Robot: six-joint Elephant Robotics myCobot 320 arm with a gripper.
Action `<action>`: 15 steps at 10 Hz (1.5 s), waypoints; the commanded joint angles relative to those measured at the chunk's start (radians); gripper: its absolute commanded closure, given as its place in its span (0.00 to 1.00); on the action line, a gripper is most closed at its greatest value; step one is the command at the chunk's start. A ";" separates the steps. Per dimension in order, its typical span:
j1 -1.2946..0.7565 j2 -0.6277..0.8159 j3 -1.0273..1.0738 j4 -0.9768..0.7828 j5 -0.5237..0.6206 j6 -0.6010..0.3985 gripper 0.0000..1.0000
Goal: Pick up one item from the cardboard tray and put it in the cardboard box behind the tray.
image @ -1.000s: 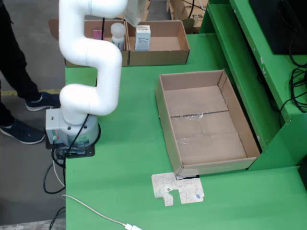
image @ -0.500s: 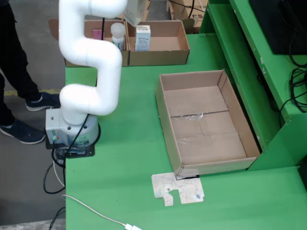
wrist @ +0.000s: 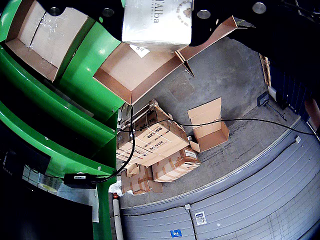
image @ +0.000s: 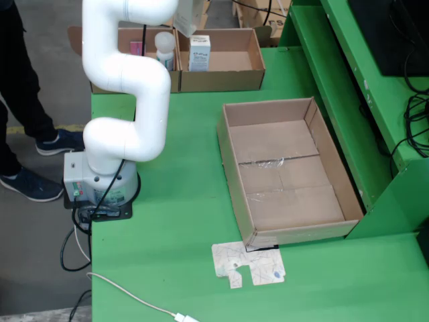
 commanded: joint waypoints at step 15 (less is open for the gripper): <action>0.044 -0.426 0.021 0.830 -0.422 -0.365 1.00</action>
